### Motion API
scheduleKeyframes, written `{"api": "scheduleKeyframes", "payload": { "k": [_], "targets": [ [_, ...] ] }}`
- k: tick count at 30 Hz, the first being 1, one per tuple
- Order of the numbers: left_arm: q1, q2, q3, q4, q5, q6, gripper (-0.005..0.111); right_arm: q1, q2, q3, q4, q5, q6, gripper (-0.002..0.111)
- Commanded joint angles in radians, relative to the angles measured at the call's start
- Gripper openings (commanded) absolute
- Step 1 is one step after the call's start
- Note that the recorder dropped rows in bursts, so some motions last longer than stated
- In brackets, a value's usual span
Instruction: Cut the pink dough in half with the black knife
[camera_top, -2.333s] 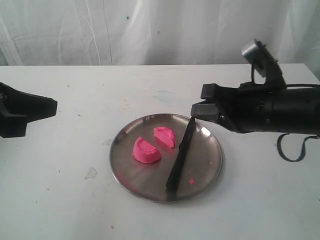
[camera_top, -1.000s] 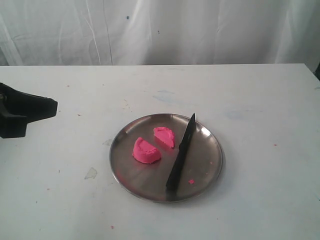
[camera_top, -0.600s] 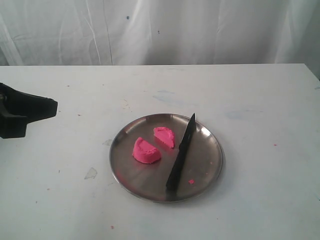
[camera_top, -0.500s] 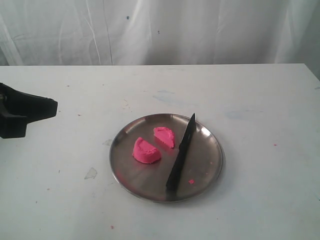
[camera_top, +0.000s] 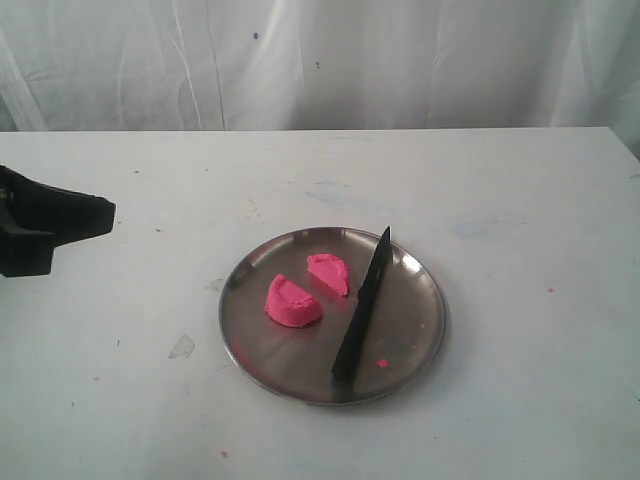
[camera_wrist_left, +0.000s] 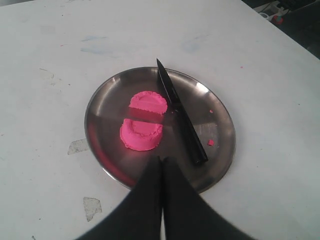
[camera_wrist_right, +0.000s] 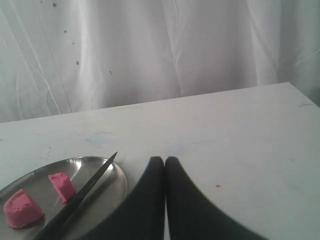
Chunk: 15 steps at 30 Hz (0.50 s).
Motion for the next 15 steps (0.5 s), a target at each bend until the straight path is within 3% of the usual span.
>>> {"api": "scheduleKeyframes", "payload": {
  "k": [1, 15],
  "targets": [
    [0.0, -0.007, 0.005, -0.013, 0.01, 0.001, 0.0, -0.012, -0.007, 0.005, -0.009, 0.027, 0.003, 0.0],
    [0.0, -0.007, 0.005, -0.013, 0.01, 0.001, 0.0, -0.012, -0.007, 0.005, -0.002, 0.096, 0.003, 0.0]
  ]
}}
